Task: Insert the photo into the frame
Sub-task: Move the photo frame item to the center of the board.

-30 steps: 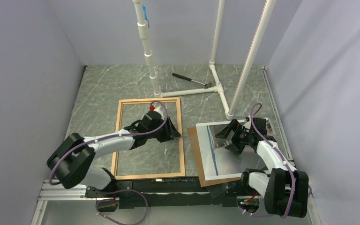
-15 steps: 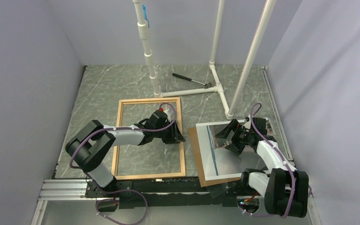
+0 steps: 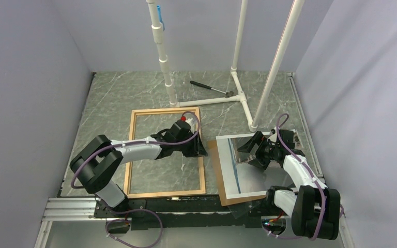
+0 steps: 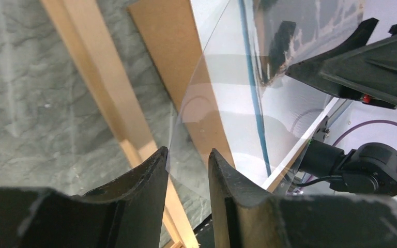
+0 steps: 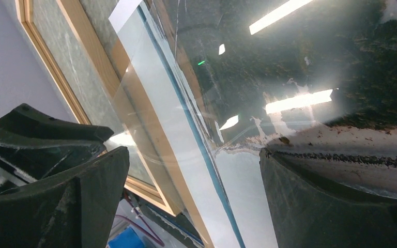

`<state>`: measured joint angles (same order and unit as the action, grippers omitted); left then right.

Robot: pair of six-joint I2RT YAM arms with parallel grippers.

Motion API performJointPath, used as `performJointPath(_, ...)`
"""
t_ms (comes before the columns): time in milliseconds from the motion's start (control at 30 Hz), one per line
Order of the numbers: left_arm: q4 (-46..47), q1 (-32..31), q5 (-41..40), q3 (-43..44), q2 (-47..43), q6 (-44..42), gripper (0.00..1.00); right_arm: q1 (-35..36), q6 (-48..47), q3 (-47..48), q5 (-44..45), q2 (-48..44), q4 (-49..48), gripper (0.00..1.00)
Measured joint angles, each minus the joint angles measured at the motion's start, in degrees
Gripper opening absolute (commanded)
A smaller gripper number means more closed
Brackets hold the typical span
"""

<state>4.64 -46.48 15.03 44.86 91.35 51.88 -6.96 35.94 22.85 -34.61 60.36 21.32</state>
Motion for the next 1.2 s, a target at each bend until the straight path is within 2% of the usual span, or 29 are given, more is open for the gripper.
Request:
performJointPath(200,-0.35,-1.31,-0.48,0.85,-0.46,-0.22,0.39,-0.02,0.00,0.00,-0.13,0.00,0.00,0.99)
performJointPath(300,-0.33,-1.31,-0.48,0.85,-0.31,-0.20,0.35,0.00,0.00,0.00,-0.15,0.00,0.00,0.99)
performJointPath(400,-0.13,-1.31,-0.50,0.85,0.61,-0.13,0.25,0.00,0.00,0.02,-0.17,-0.04,0.02,0.99)
performJointPath(533,-0.46,-1.31,-1.27,0.85,1.16,-0.11,0.00,0.00,-0.44,0.04,-0.17,-0.66,0.31,1.00)
performJointPath(733,-0.74,-1.16,-2.82,-0.28,-1.49,0.15,0.00,0.00,-1.46,0.90,-0.35,-2.93,2.19,1.00)
performJointPath(933,-2.25,2.19,-2.93,-6.86,-11.98,0.37,0.00,0.04,-1.68,2.54,-1.97,-6.08,2.69,1.00)
performJointPath(1200,-14.43,10.99,-4.28,-10.51,-27.08,-1.07,0.00,0.42,-1.68,4.57,-4.46,-5.92,3.06,1.00)
